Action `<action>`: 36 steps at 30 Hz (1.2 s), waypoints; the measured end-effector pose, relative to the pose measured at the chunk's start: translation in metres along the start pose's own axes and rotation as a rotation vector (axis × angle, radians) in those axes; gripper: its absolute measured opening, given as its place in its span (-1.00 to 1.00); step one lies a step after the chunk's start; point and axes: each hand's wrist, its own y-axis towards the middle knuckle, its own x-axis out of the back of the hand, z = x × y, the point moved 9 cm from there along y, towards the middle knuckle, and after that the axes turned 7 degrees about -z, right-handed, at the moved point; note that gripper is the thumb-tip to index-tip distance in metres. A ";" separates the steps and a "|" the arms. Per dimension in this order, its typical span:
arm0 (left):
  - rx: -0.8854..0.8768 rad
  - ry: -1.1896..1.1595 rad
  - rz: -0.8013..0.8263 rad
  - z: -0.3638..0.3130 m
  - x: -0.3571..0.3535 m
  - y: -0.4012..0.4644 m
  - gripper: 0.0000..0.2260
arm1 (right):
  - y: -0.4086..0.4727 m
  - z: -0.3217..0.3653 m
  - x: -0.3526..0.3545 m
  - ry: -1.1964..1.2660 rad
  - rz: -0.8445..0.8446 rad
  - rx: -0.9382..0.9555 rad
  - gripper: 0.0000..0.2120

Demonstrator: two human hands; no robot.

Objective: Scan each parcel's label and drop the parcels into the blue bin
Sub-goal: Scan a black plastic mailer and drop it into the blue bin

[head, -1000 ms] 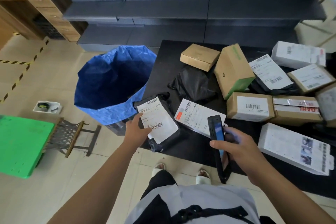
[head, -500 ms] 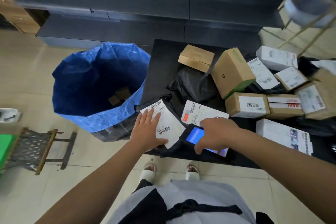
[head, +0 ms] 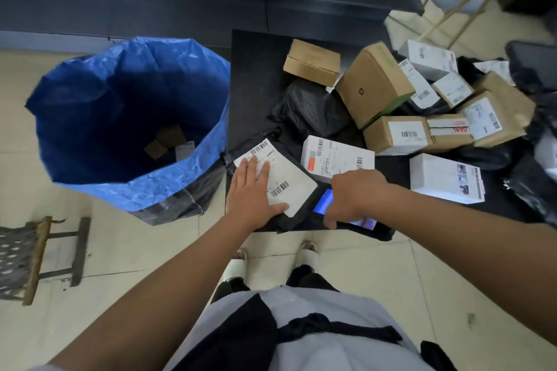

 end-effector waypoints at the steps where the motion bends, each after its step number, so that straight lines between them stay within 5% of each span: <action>1: -0.003 -0.003 0.009 0.000 0.001 0.000 0.00 | -0.001 0.002 0.001 -0.009 -0.008 -0.002 -0.68; 16: -0.019 -0.049 0.048 -0.002 0.005 0.000 0.00 | -0.017 0.010 0.018 -0.099 -0.134 -0.023 -0.72; 25: 0.015 -0.001 0.112 0.005 0.018 -0.005 -0.02 | -0.022 -0.003 0.001 0.167 -0.100 -0.059 -0.57; 29: 0.337 -0.467 -0.159 0.040 0.034 -0.017 -0.12 | -0.027 -0.013 -0.024 0.486 -0.128 -0.095 -0.53; 33: 0.816 -1.052 -0.060 0.065 -0.003 -0.046 -0.37 | -0.028 -0.036 -0.044 0.865 -0.216 -0.141 -0.49; 36: 0.946 -1.166 -0.034 0.061 -0.012 -0.057 -0.68 | -0.024 -0.052 -0.054 1.077 -0.190 -0.129 -0.40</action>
